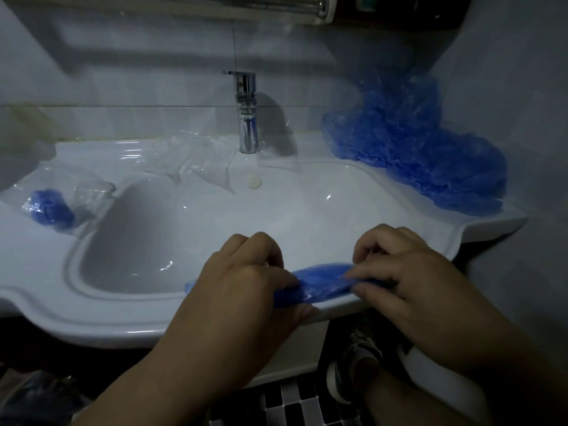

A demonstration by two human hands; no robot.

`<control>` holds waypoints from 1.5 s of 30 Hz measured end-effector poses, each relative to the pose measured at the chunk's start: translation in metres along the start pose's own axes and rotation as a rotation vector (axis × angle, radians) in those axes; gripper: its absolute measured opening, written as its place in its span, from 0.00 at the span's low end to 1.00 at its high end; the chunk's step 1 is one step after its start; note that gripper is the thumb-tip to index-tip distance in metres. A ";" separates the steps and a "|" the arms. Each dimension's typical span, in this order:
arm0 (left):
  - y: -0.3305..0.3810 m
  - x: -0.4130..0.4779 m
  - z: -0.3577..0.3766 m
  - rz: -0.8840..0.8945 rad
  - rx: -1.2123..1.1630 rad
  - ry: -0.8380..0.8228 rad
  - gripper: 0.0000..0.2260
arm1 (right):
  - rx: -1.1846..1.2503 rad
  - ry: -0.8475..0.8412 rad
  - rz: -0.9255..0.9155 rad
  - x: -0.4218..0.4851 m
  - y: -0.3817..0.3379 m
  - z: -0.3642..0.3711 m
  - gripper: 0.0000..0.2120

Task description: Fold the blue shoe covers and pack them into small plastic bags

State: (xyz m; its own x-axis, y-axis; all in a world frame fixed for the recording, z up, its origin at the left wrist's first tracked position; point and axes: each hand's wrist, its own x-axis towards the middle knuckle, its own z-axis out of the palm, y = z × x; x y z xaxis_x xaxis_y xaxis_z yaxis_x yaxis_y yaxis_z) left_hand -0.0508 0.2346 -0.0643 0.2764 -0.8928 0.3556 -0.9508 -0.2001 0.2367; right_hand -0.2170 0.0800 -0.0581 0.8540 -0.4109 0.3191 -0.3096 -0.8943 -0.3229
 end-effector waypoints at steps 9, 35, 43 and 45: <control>-0.004 0.001 -0.004 -0.197 -0.182 0.015 0.09 | 0.233 -0.007 0.204 0.009 -0.002 0.002 0.09; -0.016 -0.001 -0.025 0.009 -0.087 0.065 0.15 | 0.128 -0.039 0.387 0.022 -0.020 0.007 0.08; -0.005 -0.007 -0.001 0.105 0.103 -0.406 0.37 | -0.227 0.013 0.274 0.017 -0.035 0.001 0.16; -0.009 -0.011 0.004 0.101 0.108 -0.370 0.38 | -0.250 -0.030 0.102 0.012 -0.052 0.001 0.19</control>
State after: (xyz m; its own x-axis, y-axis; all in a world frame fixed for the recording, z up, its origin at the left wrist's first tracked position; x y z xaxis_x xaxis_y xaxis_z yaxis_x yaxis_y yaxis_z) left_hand -0.0454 0.2447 -0.0737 0.1302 -0.9913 0.0180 -0.9853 -0.1274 0.1139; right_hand -0.1905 0.1219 -0.0387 0.8239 -0.4991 0.2685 -0.4851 -0.8660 -0.1213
